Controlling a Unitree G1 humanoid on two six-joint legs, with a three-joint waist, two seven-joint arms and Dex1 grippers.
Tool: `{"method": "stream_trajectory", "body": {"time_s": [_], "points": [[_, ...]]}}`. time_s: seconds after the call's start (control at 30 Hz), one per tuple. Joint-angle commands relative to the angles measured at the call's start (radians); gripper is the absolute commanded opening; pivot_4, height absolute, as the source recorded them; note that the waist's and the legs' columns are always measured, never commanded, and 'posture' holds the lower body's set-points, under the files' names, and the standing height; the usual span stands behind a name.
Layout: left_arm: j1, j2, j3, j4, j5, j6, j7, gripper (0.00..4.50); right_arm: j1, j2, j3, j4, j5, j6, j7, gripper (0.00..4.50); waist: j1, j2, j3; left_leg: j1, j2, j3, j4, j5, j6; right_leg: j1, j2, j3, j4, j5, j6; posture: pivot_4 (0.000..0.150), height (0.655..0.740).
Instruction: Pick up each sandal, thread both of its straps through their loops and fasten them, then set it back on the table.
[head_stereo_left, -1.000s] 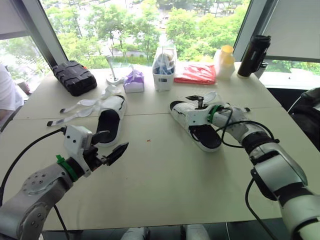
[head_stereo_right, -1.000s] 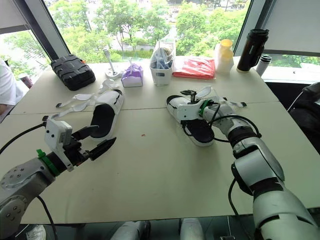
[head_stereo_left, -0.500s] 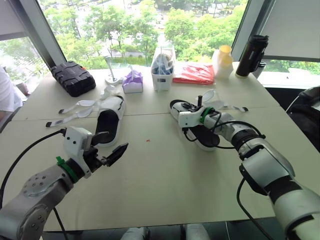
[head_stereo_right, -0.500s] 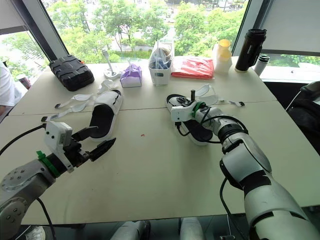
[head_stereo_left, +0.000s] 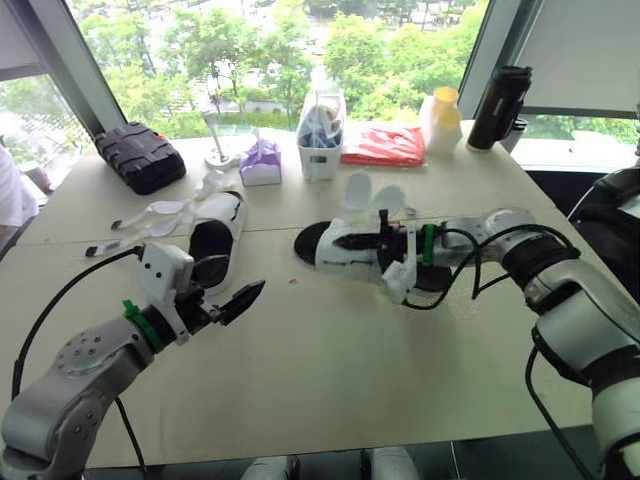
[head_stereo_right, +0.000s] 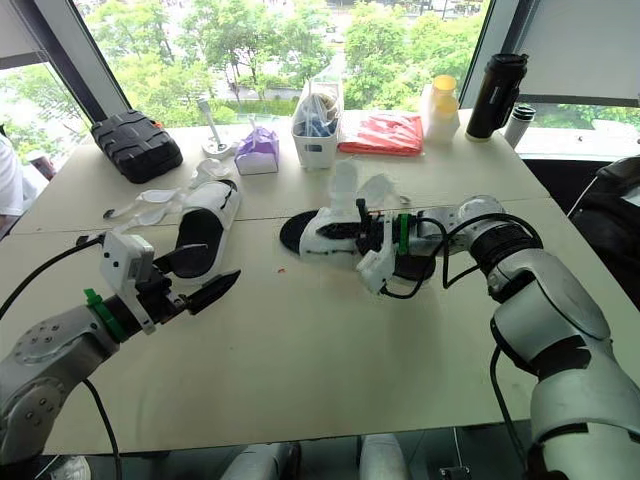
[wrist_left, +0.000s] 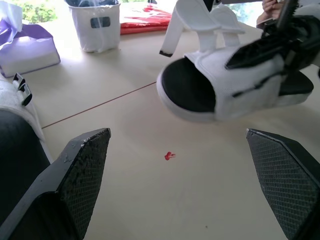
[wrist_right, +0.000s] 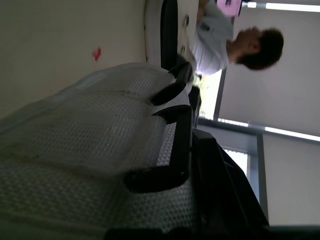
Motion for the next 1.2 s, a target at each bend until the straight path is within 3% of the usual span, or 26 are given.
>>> {"method": "stream_trajectory", "body": {"time_s": [0.03,0.3,0.43,0.5,0.63,0.77,0.8,0.97,1.07,1.2], "points": [[-0.019,0.008,-0.003,-0.004,0.009,-0.025,-0.021,4.5,-0.006,-0.013,0.0,-0.128,-0.069,-0.064,-0.107,0.05,0.0,0.0,0.0,0.0,0.001,0.001,0.0,0.0,0.0,0.0,0.001,0.001,0.0,0.0,0.0,0.15,0.74],[-0.02,0.001,-0.015,-0.008,0.016,-0.021,-0.029,4.5,0.014,0.027,0.043,-0.181,-0.16,-0.075,-0.189,0.05,0.003,-0.002,-0.001,0.001,0.011,0.007,0.001,0.0,-0.001,0.0,0.009,0.004,-0.003,0.005,-0.007,0.15,0.74],[-0.011,0.006,-0.022,-0.012,0.023,-0.019,-0.038,4.5,0.026,0.073,0.058,-0.137,-0.152,-0.071,-0.142,0.05,-0.002,-0.002,-0.001,0.002,0.012,0.008,0.001,0.0,-0.001,0.0,0.01,0.004,-0.003,0.006,-0.008,0.15,0.74],[-0.004,0.007,-0.028,-0.015,0.029,-0.019,-0.041,4.5,0.026,0.102,0.056,-0.086,-0.126,-0.067,-0.097,0.97,-0.01,-0.002,-0.001,0.002,0.012,0.008,0.001,0.0,-0.001,0.0,0.01,0.004,-0.002,0.006,-0.008,0.15,0.74],[0.018,0.025,-0.064,-0.023,0.066,-0.029,-0.066,4.5,0.031,0.122,0.035,-0.022,-0.029,-0.101,0.037,2.22,-0.016,-0.003,-0.001,0.002,0.012,0.008,0.001,0.0,-0.001,0.0,0.011,0.004,-0.002,0.006,-0.009,0.15,0.74],[0.041,0.048,-0.1,-0.014,0.123,-0.069,-0.114,4.5,0.048,0.084,0.025,0.071,0.2,-0.166,0.292,4.18,-0.019,-0.003,-0.001,0.003,0.013,0.008,0.001,0.0,-0.001,0.001,0.011,0.004,-0.002,0.006,-0.009,0.15,0.74],[0.045,0.053,-0.106,-0.008,0.135,-0.08,-0.126,4.5,0.051,0.069,0.026,0.089,0.26,-0.175,0.357,4.45,-0.019,-0.003,-0.001,0.003,0.013,0.008,0.001,0.0,-0.001,0.001,0.011,0.004,-0.002,0.006,-0.009,0.15,0.74],[0.051,0.065,-0.125,0.023,0.179,-0.127,-0.174,4.5,0.094,-0.021,0.063,0.095,0.601,-0.151,0.696,4.45,-0.018,-0.003,-0.001,0.004,0.013,0.008,0.001,0.0,0.0,0.003,0.011,0.004,-0.003,0.006,-0.009,0.15,0.74],[0.072,0.104,-0.169,0.065,0.259,-0.211,-0.246,4.5,0.206,-0.167,0.09,-0.142,1.122,0.147,1.132,4.45,-0.014,-0.003,-0.001,0.004,0.015,0.007,0.001,-0.002,0.003,0.004,0.011,0.004,-0.003,0.006,-0.009,0.15,0.74],[0.09,0.119,-0.227,0.124,0.337,-0.324,-0.319,4.5,0.293,-0.242,-0.035,-0.38,1.434,0.512,1.449,4.45,-0.019,-0.002,-0.001,0.01,0.015,0.008,0.002,-0.006,0.01,0.011,0.01,0.004,-0.006,0.006,-0.009,0.15,0.74]]}}
